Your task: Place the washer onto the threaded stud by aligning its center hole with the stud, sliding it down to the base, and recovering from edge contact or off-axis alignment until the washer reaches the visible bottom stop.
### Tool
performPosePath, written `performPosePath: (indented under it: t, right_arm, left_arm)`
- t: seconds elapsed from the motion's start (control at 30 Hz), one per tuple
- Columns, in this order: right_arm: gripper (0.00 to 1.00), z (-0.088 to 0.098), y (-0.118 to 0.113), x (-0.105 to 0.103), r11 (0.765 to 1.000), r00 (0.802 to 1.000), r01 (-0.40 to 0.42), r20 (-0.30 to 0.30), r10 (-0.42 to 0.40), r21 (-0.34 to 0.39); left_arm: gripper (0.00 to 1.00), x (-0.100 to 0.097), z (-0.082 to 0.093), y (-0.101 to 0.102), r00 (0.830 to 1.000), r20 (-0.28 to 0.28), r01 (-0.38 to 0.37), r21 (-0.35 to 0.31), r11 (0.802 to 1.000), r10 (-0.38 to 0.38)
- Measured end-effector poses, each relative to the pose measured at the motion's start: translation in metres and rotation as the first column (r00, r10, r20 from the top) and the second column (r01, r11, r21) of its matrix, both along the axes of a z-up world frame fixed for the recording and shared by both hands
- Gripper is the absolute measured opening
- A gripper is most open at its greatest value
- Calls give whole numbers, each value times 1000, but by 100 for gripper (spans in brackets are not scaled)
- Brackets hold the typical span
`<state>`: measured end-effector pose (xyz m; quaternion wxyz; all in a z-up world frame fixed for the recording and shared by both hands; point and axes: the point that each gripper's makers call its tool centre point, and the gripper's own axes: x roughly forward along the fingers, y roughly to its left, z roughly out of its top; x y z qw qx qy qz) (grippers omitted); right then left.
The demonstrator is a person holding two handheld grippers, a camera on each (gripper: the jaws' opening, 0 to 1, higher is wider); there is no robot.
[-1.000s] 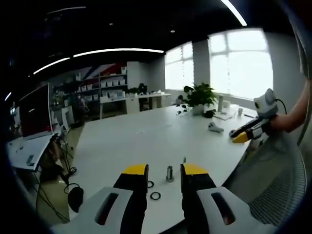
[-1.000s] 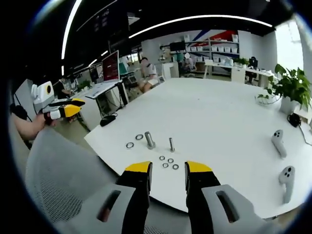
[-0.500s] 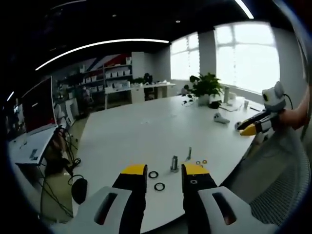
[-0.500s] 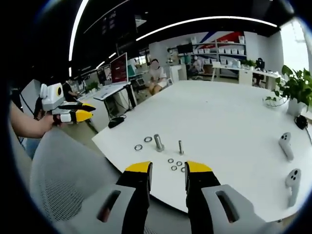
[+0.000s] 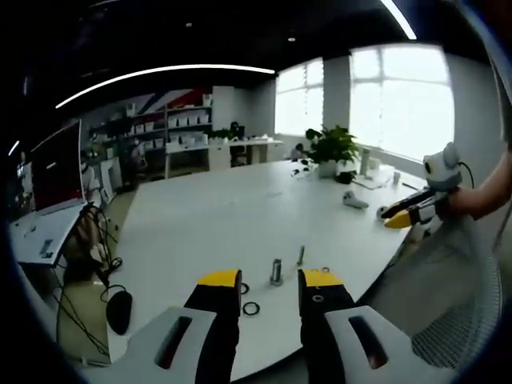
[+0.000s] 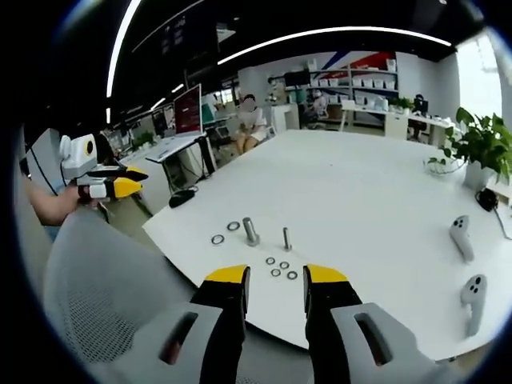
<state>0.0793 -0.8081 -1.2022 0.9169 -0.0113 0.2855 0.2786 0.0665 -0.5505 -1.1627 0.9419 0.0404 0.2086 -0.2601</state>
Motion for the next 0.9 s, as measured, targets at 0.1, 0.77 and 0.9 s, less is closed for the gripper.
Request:
performPosePath:
  t: [0.1,0.77,0.9]
  right_arm:
    - [29,0,-4,0,1000,1000,22,3,-22,-9]
    - [29,-7,-9,1,998,998,46,-37,-47,-35]
    - [29,-16,-10,-3,998,996,42,-77,-46,-55]
  left_arm:
    - [26,-2,-2,-5,1000,-7,30,7,1000,-30]
    - [32,3,0,2,1000,-6,-18,-23,1000,18]
    - [32,2,-4,2,1000,-21,-18,1,1000,18]
